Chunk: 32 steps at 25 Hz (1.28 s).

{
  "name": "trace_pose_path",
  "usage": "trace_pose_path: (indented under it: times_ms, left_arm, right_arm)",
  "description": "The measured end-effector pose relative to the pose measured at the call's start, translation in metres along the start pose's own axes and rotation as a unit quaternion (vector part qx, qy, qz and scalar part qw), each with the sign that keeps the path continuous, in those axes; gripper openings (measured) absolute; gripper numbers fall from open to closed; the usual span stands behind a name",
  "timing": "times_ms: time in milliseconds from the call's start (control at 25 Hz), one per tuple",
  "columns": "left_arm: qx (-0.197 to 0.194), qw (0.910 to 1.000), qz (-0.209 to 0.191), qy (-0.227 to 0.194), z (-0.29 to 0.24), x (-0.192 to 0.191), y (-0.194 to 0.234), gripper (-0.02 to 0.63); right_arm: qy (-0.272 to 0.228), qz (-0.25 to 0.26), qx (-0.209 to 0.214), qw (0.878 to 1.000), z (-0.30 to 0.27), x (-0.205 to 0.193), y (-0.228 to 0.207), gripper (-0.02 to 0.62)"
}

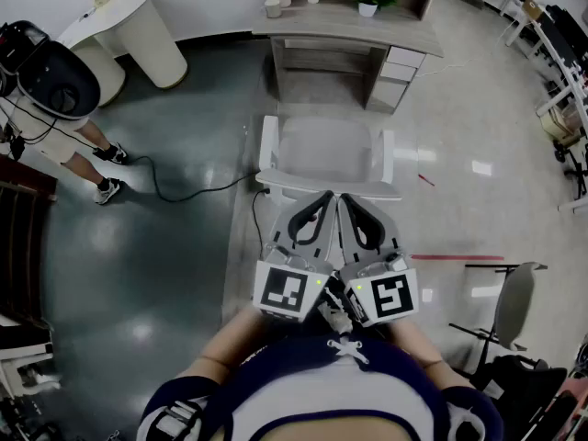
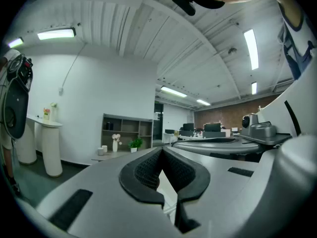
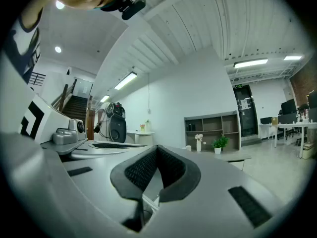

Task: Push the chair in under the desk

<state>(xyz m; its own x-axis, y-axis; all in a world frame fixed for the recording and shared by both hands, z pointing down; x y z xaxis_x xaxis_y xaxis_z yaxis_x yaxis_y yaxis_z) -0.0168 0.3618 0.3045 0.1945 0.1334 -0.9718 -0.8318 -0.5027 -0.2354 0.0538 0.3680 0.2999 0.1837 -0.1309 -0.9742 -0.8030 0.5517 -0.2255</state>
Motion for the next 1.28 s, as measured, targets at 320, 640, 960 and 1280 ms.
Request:
trace_pose_path:
  times_ms: [320,640,960,1280]
  left_arm:
    - [-0.02,0.9987,-0.002,0.047,0.002,-0.021,-0.004,0.003]
    - [-0.09,0.9811,-0.116,0.126,0.001,-0.073,-0.016,0.005]
    - [-0.127,0.9513,-0.188,0.208,-0.01,-0.124,-0.013,0.005]
    - [-0.156,0.9223,-0.237,0.263,-0.024,-0.161,-0.009,0.012]
  right_arm:
    - [0.029,-0.006,0.005,1.0,-0.001,-0.019,-0.003,0.006]
    - [0.116,0.112,0.018,0.987,-0.005,-0.067,-0.028,0.008]
    - [0.206,0.204,0.0,0.957,-0.011,-0.112,-0.055,0.009]
    - [0.266,0.257,-0.002,0.929,-0.022,-0.146,-0.071,0.012]
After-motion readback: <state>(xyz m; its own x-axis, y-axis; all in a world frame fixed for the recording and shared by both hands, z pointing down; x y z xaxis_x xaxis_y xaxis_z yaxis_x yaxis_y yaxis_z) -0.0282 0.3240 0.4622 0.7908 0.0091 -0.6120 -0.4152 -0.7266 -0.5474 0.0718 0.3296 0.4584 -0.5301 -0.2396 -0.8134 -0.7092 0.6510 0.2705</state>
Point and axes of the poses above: the fingertips, and each gripper's own axes: z backward along the fingers, y to its left, x out of its top, the point moved 5 cm from there along z, backward along the fingers, and after that the axes turned 14 degrees about -z, right-handed, at the moved point
